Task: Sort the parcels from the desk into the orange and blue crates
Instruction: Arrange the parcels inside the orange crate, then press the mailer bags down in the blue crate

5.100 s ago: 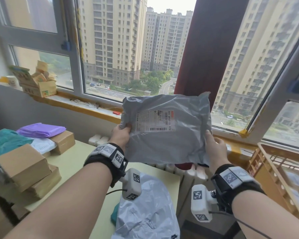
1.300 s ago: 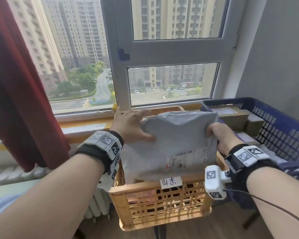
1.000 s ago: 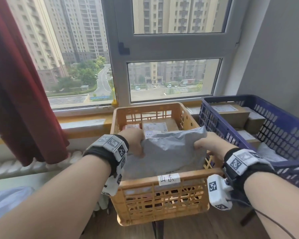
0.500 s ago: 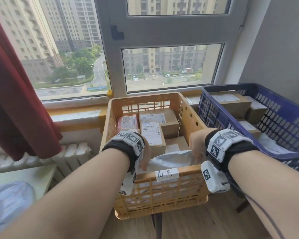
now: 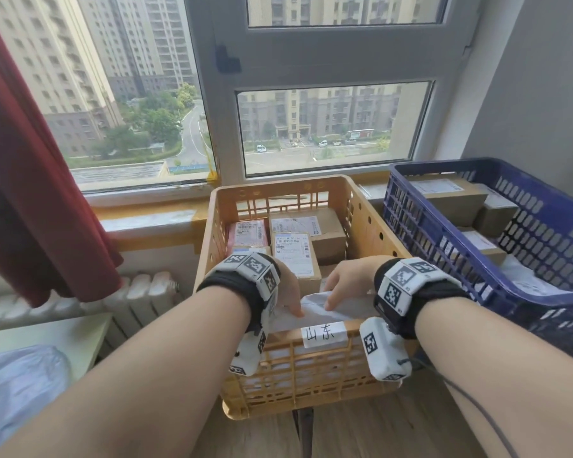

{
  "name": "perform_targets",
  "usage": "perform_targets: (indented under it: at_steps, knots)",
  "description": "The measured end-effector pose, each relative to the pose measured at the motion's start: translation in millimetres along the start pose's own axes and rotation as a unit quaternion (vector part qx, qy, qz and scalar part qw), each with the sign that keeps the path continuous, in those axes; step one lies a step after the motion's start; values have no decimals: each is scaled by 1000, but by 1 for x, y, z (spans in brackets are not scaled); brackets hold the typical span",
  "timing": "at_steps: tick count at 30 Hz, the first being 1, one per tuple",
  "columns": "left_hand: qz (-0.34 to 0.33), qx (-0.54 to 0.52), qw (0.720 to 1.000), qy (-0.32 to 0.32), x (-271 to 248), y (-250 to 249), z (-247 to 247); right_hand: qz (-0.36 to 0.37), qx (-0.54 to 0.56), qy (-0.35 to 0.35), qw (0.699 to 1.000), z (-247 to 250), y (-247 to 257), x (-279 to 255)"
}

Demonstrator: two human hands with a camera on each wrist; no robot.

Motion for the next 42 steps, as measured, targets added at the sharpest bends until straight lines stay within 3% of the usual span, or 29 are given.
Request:
perform_targets:
  at_steps: [5,8,12,23,31,36,42]
  knots:
    - [-6,-68,997,-26,-3,7,2,19,23,-30,999,-1,7,-2]
    - [-9,-117,990,-80,-9,11,7,35,40,-59,997,3,13,-4]
    - [-14,-177,983,-37,-23,17,12,52,48,-75,995,14,24,-8]
    - [-5,-332,939,-85,-58,59,9,74,62,-85,992,29,67,-5]
    - [31,-372,914,-157,-79,123,-6,105,85,-114,984,39,129,13]
    - [36,-438,875,-202,-92,169,-27,131,83,-136,979,36,177,26]
    - [66,-469,849,-235,-97,242,-67,170,77,-132,974,19,250,45]
Point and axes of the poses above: each hand's wrist, its own x-axis towards the middle knuckle, its own z-axis out of the back of the hand, y = z × x, the point moved 5 cm from there along x, towards the middle knuckle, and after that the axes turned 9 degrees about z, right-handed, at the moved point
